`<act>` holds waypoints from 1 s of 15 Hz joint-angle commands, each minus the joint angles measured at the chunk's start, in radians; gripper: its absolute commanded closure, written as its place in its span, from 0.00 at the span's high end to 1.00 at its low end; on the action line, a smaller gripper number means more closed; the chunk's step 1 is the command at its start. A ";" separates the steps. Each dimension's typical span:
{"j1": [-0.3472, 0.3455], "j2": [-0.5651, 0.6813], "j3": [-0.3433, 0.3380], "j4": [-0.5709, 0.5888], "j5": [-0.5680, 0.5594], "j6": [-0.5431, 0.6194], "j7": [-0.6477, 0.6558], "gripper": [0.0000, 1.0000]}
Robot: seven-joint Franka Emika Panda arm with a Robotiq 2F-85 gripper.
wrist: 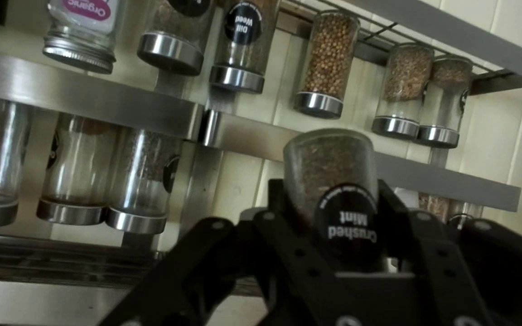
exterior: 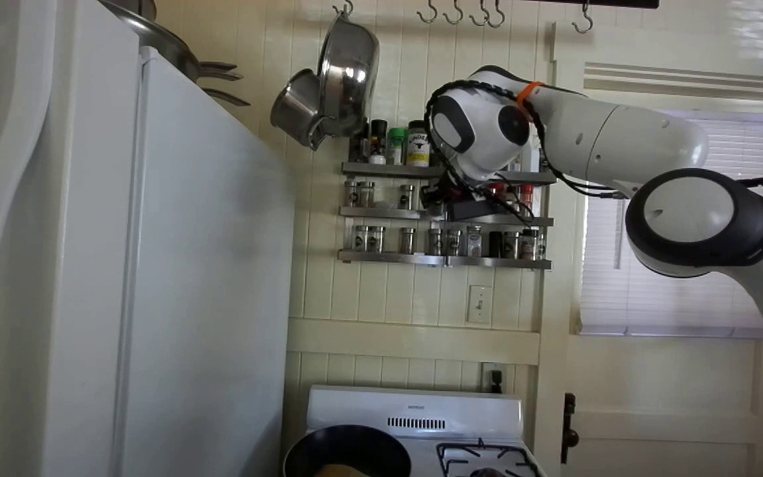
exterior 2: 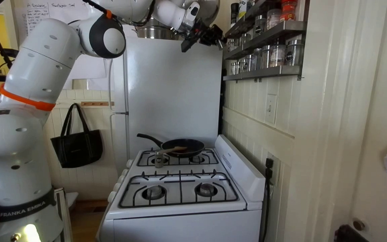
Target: Put one of the glass containers on the stove on the middle shelf
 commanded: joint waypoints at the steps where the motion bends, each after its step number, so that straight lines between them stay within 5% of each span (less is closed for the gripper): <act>1: 0.025 0.066 0.001 0.124 -0.049 0.008 -0.050 0.23; 15: 0.046 0.160 -0.030 0.204 -0.211 -0.194 0.001 0.23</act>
